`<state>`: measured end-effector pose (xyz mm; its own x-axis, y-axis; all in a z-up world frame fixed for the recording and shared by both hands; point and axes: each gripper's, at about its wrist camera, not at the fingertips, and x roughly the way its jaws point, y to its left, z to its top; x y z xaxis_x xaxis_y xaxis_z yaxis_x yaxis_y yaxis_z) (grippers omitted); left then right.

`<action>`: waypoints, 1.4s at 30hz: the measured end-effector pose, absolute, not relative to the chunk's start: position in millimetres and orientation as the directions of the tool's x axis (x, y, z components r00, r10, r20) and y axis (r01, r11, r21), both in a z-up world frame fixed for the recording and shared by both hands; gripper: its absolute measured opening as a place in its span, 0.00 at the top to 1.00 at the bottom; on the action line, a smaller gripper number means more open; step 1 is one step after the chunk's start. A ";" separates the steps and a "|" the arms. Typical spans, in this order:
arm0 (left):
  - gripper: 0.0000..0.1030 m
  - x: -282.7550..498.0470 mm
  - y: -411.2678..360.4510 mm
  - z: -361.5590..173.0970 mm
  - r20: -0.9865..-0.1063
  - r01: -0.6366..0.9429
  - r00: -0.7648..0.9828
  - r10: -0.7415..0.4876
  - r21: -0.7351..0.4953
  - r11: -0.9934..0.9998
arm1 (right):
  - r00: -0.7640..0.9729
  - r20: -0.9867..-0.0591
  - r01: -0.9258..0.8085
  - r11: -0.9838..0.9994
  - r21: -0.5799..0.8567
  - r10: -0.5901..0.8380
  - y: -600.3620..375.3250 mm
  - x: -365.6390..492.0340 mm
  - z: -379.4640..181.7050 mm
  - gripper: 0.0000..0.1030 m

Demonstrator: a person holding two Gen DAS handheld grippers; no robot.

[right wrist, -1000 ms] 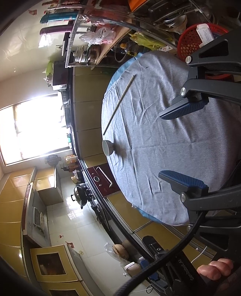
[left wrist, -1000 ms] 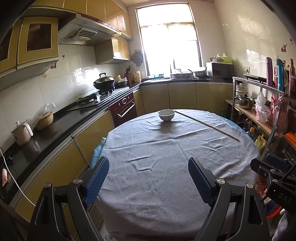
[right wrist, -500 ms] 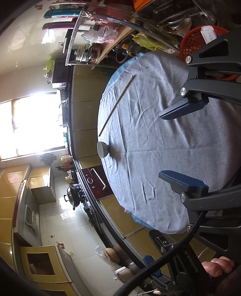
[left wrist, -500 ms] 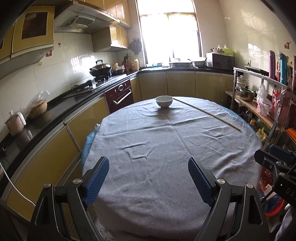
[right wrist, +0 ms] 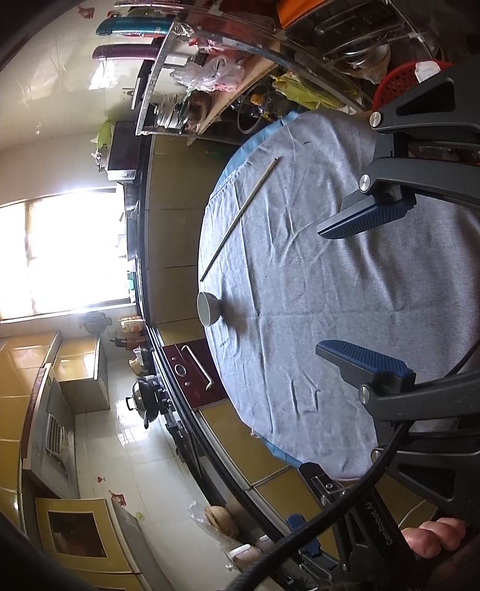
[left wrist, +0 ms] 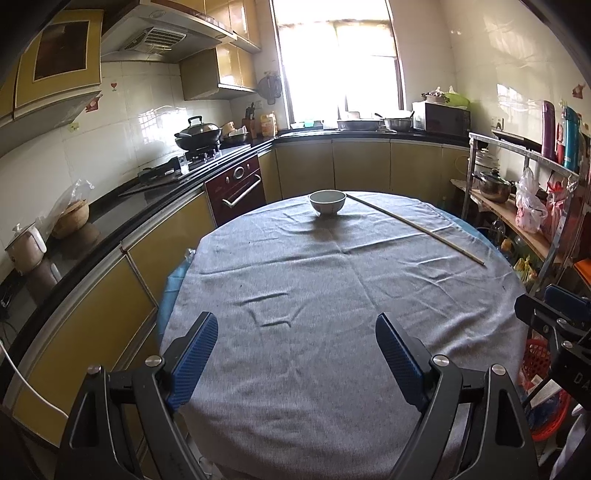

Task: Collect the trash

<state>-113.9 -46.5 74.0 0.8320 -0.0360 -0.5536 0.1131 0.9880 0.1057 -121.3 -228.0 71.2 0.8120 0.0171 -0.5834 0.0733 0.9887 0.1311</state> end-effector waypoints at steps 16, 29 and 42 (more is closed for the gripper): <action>0.15 -66.4 -47.8 81.5 -0.565 0.109 0.824 -0.043 0.085 0.990 | 0.799 -0.601 0.085 0.992 0.098 -0.009 -235.0 -76.1 86.1 0.41; 0.15 -47.3 -50.9 83.1 -0.578 0.149 0.812 -0.082 0.069 0.986 | 0.770 -0.637 0.108 0.989 0.097 -0.022 -232.8 -59.8 77.3 0.41; 0.15 -50.9 -38.7 84.2 -0.580 0.188 0.805 -0.120 0.058 0.980 | 0.768 -0.639 0.147 0.984 0.099 -0.050 -219.3 -65.4 80.5 0.41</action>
